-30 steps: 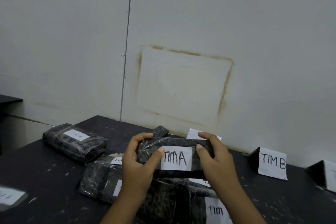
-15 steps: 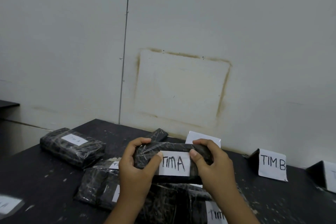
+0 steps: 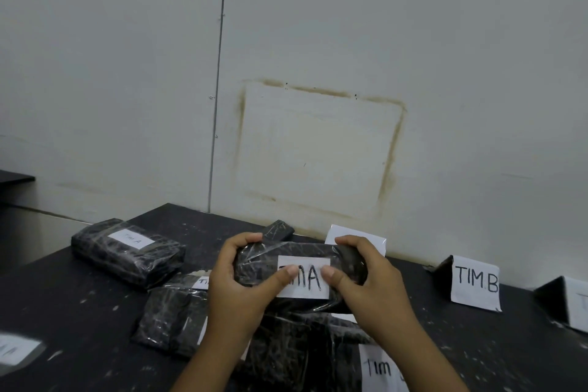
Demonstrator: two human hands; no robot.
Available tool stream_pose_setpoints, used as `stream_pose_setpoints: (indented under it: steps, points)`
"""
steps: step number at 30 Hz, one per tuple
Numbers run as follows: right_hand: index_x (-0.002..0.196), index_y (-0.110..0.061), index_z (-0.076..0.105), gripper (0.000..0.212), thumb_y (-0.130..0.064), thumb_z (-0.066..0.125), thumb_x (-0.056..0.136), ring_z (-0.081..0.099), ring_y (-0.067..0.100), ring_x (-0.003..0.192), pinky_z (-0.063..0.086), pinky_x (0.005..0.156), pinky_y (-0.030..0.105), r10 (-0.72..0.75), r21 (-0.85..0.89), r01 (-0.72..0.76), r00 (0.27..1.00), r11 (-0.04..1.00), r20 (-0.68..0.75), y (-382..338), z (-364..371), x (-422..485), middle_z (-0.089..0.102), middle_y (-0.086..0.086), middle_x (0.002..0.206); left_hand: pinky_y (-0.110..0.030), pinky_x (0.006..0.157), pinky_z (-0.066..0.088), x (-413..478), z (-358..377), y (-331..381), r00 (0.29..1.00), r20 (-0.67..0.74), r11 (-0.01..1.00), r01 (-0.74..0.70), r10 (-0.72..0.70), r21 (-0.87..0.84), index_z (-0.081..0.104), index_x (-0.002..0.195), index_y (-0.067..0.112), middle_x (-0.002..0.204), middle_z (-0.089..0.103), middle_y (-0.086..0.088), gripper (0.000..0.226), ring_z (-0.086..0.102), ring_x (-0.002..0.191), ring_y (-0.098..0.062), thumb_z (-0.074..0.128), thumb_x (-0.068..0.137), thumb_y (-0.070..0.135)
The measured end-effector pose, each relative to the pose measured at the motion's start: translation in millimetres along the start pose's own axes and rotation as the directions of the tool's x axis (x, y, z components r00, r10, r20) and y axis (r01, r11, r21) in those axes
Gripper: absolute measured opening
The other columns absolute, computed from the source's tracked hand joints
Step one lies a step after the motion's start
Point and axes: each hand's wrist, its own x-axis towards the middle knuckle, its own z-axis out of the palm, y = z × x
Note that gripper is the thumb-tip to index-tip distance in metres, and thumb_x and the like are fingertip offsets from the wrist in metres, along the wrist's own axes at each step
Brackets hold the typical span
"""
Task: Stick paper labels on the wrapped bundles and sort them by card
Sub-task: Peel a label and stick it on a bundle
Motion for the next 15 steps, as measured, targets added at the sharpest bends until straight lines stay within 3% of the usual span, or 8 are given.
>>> stream_pose_setpoints:
  steps: [3,8,10,12,15]
  points:
    - [0.1,-0.038,0.054,0.031,-0.014,0.066,0.084,0.059,-0.001,0.083,0.044,0.061,0.003,-0.021,0.007,0.021,1.0,1.0,0.007,0.0,-2.5,0.0,0.061,-0.017,0.092,-0.033,0.071,0.059,0.4,-0.3,-3.4,0.999,-0.001,0.999,0.044,-0.044,-0.021,0.062,0.096,0.031,0.097,0.065,0.017,0.048,0.067,0.09,-0.01,0.085,0.058,0.013]
    - [0.105,-0.043,0.047,0.032,-0.016,0.055,0.091,0.059,0.002,0.089,0.048,0.069,0.015,-0.022,-0.008,0.022,0.998,1.0,0.058,-2.6,-2.4,0.4,0.06,-0.015,0.099,-0.048,0.08,0.057,4.0,-2.7,-5.7,0.999,0.019,0.999,0.044,-0.043,-0.012,0.062,0.095,0.038,0.103,0.062,0.016,0.043,0.064,0.103,-0.022,0.083,0.067,0.012]
    - [0.107,-0.046,0.042,0.034,-0.026,0.06,0.087,0.056,0.001,0.095,0.047,0.074,0.016,-0.01,-0.018,0.012,0.996,1.0,0.091,-2.8,-2.5,-0.7,0.058,-0.016,0.106,-0.047,0.083,0.056,5.1,-3.6,-4.8,0.999,0.03,0.999,0.032,-0.032,-0.003,0.061,0.096,0.035,0.098,0.061,0.025,0.042,0.062,0.103,-0.016,0.081,0.069,0.01]
    - [0.11,-0.049,0.036,0.051,-0.041,0.072,0.074,0.053,0.0,0.099,0.045,0.081,0.018,-0.003,-0.069,0.012,0.992,0.998,0.128,-2.4,-1.5,-2.3,0.052,-0.021,0.11,-0.042,0.083,0.056,6.3,-5.1,-3.9,0.999,0.048,1.0,0.021,-0.022,0.018,0.06,0.099,0.032,0.097,0.06,0.03,0.042,0.061,0.102,-0.007,0.08,0.07,0.009]
    - [0.114,-0.046,0.031,0.067,-0.044,0.078,0.067,0.049,0.005,0.105,0.044,0.09,0.025,-0.002,-0.152,0.022,0.992,0.988,0.13,-2.1,0.2,-2.5,0.048,-0.018,0.113,-0.027,0.071,0.058,6.7,-9.1,-1.9,0.991,0.118,0.998,0.058,-0.06,0.018,0.059,0.103,0.031,0.096,0.06,0.03,0.049,0.063,0.096,-0.005,0.084,0.064,0.012]
